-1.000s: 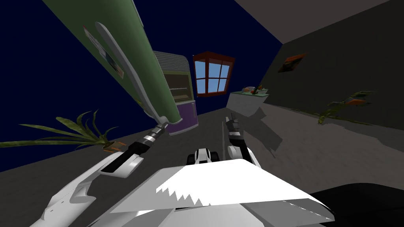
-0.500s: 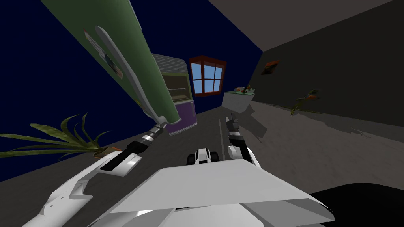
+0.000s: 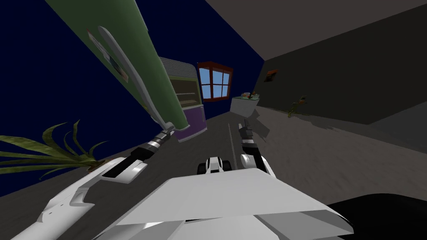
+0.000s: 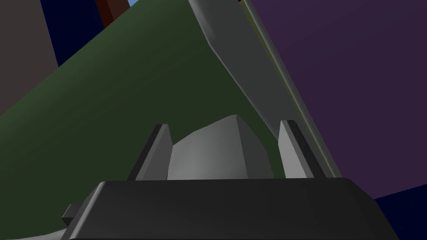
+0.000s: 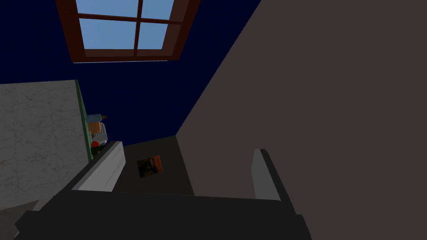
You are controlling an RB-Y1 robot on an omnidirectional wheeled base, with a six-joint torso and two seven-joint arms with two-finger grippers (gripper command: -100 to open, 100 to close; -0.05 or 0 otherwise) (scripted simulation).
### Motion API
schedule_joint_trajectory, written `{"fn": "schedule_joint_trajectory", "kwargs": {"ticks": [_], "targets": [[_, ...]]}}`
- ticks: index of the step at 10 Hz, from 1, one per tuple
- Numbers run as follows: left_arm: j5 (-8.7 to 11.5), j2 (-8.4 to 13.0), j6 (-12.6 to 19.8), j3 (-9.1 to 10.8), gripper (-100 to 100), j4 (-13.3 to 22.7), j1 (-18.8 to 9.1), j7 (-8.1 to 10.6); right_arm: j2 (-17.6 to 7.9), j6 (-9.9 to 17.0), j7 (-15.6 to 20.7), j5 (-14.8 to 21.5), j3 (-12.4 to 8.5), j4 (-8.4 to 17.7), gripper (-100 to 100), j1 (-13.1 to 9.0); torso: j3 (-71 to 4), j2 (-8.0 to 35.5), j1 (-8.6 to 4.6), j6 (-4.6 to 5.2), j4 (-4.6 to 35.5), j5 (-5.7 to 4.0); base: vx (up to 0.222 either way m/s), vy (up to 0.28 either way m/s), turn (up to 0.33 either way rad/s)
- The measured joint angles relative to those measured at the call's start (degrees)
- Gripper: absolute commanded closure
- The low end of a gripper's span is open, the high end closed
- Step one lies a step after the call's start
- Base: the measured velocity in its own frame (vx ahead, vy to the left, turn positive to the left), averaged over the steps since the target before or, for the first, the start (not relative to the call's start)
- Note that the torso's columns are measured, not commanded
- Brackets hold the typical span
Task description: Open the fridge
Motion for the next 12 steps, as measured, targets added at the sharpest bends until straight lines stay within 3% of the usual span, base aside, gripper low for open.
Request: {"fn": "schedule_joint_trajectory", "kwargs": {"ticks": [1, 6, 7, 12], "targets": [[0.85, 1.39, 1.16, 1.02, -100, -0.54, -0.14, 0.75, 0.01, 0.00, 0.00, 0.00, 0.01, -0.01, 0, 0.01, -0.11, -0.18, -0.50, 0.14, -0.13, -0.10, 0.006, -0.060, 0.003], [4.01, 6.08, 5.21, 5.12, -100, -2.73, 0.33, 3.66, 0.01, -0.01, 0.00, 0.00, 0.01, -0.01, 0, 0.01, 0.57, 0.99, -0.12, 0.03, 0.41, -0.19, -0.008, -0.032, -0.030], [4.11, 6.20, 5.60, 5.21, 0, -2.78, 0.38, 3.85, 0.01, -0.01, 0.00, 0.00, 0.01, -0.01, 0, 0.01, 0.61, 0.98, -0.22, 0.03, 0.32, -0.12, 0.000, 0.000, 0.000], [4.11, 6.13, 5.84, 5.02, 0, -2.47, 0.58, 3.85, 0.01, -0.01, 0.00, 0.00, 0.01, -0.01, 0, 0.01, 0.45, 0.71, -0.29, 0.12, 0.09, -0.01, 0.000, 0.000, 0.000]]}}
